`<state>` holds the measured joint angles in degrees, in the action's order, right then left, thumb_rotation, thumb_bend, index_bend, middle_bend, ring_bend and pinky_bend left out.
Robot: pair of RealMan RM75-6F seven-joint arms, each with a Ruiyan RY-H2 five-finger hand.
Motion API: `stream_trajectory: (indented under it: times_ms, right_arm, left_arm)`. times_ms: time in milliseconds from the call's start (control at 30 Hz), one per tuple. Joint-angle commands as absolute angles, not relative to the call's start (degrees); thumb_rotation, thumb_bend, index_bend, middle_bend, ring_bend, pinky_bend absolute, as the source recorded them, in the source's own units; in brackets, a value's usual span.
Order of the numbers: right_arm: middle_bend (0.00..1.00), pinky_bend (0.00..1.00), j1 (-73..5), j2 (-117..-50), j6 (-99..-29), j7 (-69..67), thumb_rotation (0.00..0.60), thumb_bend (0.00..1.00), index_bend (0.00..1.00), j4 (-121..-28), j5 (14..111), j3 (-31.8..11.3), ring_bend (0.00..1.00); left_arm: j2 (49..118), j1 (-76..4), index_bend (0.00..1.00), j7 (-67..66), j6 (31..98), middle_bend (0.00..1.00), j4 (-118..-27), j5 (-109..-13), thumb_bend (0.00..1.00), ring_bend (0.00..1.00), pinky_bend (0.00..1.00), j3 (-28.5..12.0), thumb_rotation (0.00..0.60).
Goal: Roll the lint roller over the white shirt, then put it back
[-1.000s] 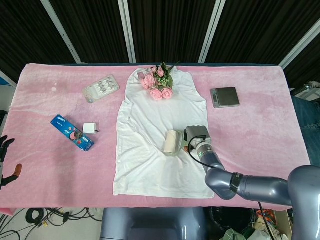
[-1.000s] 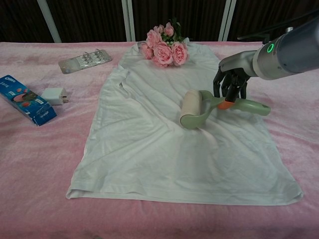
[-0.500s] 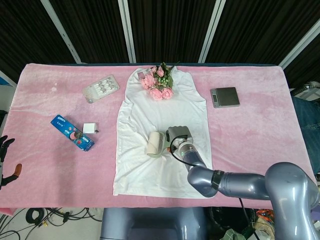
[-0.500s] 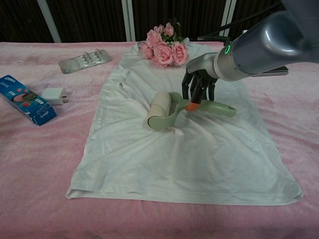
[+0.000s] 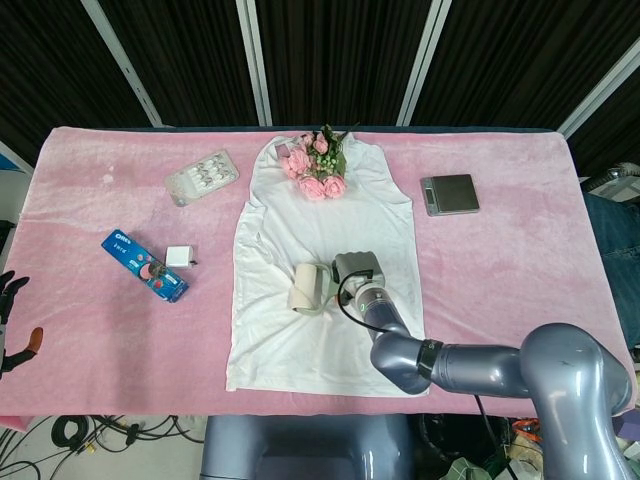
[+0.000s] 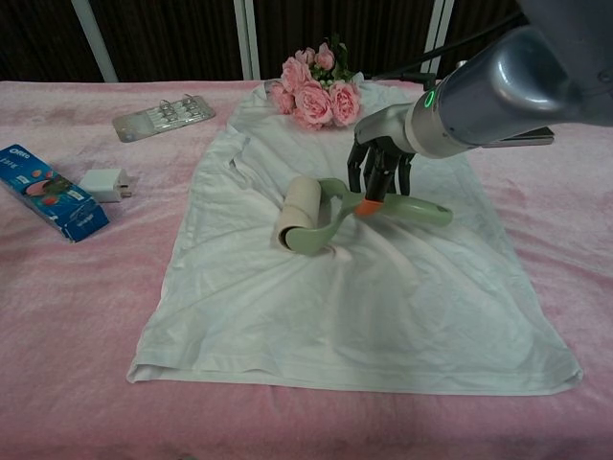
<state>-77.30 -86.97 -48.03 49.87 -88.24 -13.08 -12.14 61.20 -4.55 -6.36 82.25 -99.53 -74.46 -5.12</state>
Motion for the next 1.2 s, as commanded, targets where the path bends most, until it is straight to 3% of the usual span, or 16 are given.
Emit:
stream_trajectory:
  times_ms: [33, 733, 1200]
  right_arm:
    - [0.57, 0.44, -76.6, -85.4, -48.8, 49.8, 0.6, 0.52, 0.69, -89.8, -12.8, -11.3, 0.57]
    - [0.57, 0.44, -67.4, -73.4, -47.9, 44.2, 0.6, 0.52, 0.69, -96.7, -8.1, -3.4, 0.57]
    - [0.57, 0.44, -61.6, -65.1, -43.4, 34.9, 0.6, 0.52, 0.69, -93.3, -5.0, -3.6, 0.57]
  left_arm:
    - [61.2, -4.5, 0.14, -6.5, 82.3, 0.06, -99.6, -74.5, 0.39, 0.04, 0.24, -5.1, 0.6]
    - [61.5, -4.3, 0.14, -6.8, 82.6, 0.06, -99.4, -74.6, 0.39, 0.04, 0.24, -4.9, 0.6]
    - [61.4, -4.3, 0.14, -6.5, 82.6, 0.06, -99.5, -74.6, 0.39, 0.04, 0.24, -5.0, 0.6]
